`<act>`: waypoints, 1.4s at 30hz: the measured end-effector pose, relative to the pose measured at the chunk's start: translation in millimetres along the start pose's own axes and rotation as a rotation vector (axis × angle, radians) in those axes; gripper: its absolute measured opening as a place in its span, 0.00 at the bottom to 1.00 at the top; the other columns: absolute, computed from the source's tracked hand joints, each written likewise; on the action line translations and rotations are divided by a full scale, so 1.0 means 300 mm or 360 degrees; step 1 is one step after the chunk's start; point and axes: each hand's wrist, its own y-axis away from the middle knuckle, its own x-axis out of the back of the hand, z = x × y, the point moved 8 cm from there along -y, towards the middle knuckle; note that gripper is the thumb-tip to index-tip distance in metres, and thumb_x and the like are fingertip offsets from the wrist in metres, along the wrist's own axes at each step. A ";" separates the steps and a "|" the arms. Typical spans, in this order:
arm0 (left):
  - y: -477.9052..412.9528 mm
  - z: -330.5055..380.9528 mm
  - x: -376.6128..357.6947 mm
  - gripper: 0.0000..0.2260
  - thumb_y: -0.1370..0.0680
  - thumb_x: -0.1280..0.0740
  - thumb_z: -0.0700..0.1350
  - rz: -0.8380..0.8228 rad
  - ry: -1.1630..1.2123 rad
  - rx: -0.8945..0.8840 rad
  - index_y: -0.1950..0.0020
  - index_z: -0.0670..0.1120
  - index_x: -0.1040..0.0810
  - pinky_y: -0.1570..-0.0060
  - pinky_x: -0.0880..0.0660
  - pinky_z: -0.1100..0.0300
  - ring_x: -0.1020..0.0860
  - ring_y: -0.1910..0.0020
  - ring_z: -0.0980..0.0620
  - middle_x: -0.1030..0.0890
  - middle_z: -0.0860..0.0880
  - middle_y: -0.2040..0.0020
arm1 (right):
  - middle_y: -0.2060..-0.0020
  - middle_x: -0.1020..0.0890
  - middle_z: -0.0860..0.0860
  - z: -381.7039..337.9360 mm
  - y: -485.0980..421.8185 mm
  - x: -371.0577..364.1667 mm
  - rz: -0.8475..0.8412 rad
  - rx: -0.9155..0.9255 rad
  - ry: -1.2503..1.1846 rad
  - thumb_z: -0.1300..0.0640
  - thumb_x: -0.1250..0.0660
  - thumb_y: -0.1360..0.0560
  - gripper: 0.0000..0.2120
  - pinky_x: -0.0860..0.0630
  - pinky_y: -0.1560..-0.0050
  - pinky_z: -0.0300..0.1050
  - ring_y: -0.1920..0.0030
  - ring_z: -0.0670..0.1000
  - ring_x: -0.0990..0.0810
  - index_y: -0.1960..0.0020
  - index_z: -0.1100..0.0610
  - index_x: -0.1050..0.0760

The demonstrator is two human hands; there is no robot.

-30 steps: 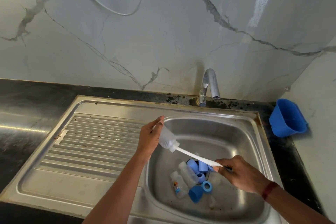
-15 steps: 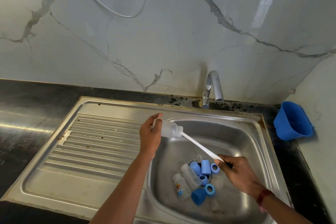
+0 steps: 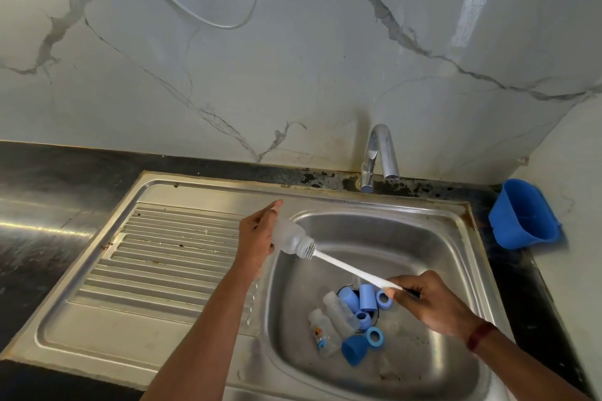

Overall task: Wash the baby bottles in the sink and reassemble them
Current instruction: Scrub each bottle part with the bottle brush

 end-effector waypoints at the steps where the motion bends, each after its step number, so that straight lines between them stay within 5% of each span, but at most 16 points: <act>1: 0.009 0.001 -0.004 0.06 0.21 0.32 0.46 0.0010 0.0060 0.0044 0.49 0.52 0.15 0.79 0.35 0.65 0.27 0.71 0.53 0.23 0.50 0.62 | 0.75 0.33 0.42 0.000 -0.001 0.003 0.0052 0.0006 -0.0021 0.54 0.33 0.21 0.09 0.37 0.69 0.35 0.73 0.42 0.36 0.53 0.57 0.16; 4: 0.020 0.012 0.017 0.06 0.21 0.31 0.48 0.0166 0.0099 0.0073 0.58 0.53 0.17 0.79 0.35 0.65 0.25 0.70 0.53 0.24 0.50 0.65 | 0.75 0.32 0.42 0.016 0.001 0.020 0.0159 0.0005 0.0061 0.49 0.34 0.22 0.09 0.32 0.69 0.41 0.72 0.41 0.34 0.52 0.51 0.17; 8: 0.009 -0.006 0.075 0.07 0.21 0.31 0.50 0.0343 0.0078 0.0081 0.58 0.54 0.18 0.80 0.34 0.65 0.24 0.66 0.50 0.21 0.49 0.62 | 0.68 0.18 0.47 0.031 0.019 0.047 0.0252 0.0009 0.0271 0.48 0.32 0.22 0.07 0.20 0.61 0.49 0.67 0.45 0.20 0.47 0.48 0.18; 14: 0.007 -0.042 0.105 0.09 0.21 0.32 0.51 0.0424 0.0037 0.0110 0.46 0.49 0.16 0.77 0.30 0.65 0.20 0.63 0.49 0.18 0.49 0.58 | 0.75 0.32 0.34 -0.023 0.017 0.055 0.0293 0.0145 0.0602 0.44 0.32 0.23 0.17 0.27 0.70 0.35 0.73 0.35 0.29 0.42 0.53 0.17; 21: 0.007 -0.041 0.103 0.12 0.21 0.31 0.47 0.0344 0.0118 0.0071 0.38 0.47 0.18 0.78 0.30 0.66 0.19 0.61 0.50 0.18 0.52 0.54 | 0.77 0.28 0.41 0.015 -0.004 0.049 0.0327 0.0010 0.0395 0.42 0.35 0.23 0.16 0.24 0.66 0.43 0.74 0.42 0.28 0.44 0.51 0.17; 25: 0.007 -0.045 0.115 0.12 0.22 0.30 0.47 0.0376 0.0153 0.0048 0.40 0.47 0.17 0.74 0.26 0.65 0.19 0.56 0.49 0.18 0.50 0.48 | 0.75 0.28 0.45 0.044 0.001 0.015 0.0109 -0.0054 0.0444 0.43 0.37 0.21 0.06 0.26 0.68 0.44 0.73 0.44 0.28 0.51 0.37 0.21; 33: 0.013 -0.040 0.099 0.10 0.20 0.33 0.46 0.0451 0.0160 0.0011 0.41 0.51 0.17 0.73 0.23 0.63 0.18 0.62 0.53 0.17 0.52 0.50 | 0.74 0.31 0.43 0.012 -0.006 0.034 0.0090 0.0058 0.0168 0.45 0.36 0.21 0.13 0.32 0.69 0.43 0.72 0.42 0.34 0.52 0.51 0.17; 38: 0.020 -0.030 0.095 0.11 0.20 0.33 0.44 0.0511 0.0280 0.0049 0.40 0.49 0.17 0.78 0.29 0.66 0.20 0.59 0.51 0.19 0.53 0.53 | 0.66 0.18 0.50 0.055 -0.024 0.030 0.0215 -0.0082 0.0092 0.35 0.39 0.23 0.29 0.23 0.60 0.52 0.66 0.43 0.23 0.50 0.62 0.20; 42: 0.020 -0.021 0.105 0.09 0.20 0.33 0.45 0.0520 0.0242 0.0065 0.43 0.50 0.16 0.79 0.30 0.65 0.20 0.65 0.54 0.20 0.54 0.56 | 0.72 0.30 0.44 0.037 -0.031 0.004 0.0214 -0.0067 0.0171 0.38 0.39 0.23 0.25 0.30 0.67 0.45 0.70 0.43 0.34 0.53 0.61 0.20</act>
